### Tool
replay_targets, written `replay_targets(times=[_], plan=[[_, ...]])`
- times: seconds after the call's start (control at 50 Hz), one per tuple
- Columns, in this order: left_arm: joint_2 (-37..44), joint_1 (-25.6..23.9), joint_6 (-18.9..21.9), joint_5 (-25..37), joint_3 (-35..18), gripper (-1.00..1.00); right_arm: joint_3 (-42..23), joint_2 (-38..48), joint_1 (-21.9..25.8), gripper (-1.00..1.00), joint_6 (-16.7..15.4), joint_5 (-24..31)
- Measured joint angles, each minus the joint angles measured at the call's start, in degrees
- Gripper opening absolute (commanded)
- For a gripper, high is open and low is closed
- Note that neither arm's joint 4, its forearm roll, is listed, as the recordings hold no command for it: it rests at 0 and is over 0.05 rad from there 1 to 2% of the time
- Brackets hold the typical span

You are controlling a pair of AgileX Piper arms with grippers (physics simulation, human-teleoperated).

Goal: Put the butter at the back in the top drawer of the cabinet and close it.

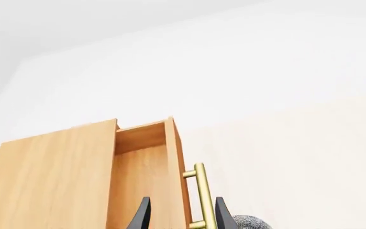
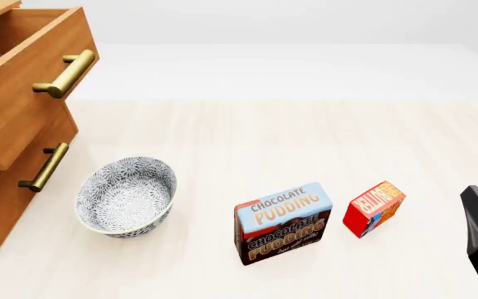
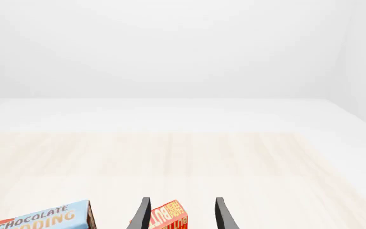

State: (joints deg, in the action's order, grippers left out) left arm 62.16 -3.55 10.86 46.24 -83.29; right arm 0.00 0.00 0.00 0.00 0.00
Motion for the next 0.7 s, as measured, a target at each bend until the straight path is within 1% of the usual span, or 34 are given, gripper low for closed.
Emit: replay_targets(times=[0.38,0.7], plan=[[2.2,1.71,-1.62,0.7,0.81,1.0,0.0,0.0,0.0,1.0,0.0,0.0],[4.13,2.11,-3.01,0.33,1.85,1.0,0.0,0.0,0.0,1.0,0.0,0.0]])
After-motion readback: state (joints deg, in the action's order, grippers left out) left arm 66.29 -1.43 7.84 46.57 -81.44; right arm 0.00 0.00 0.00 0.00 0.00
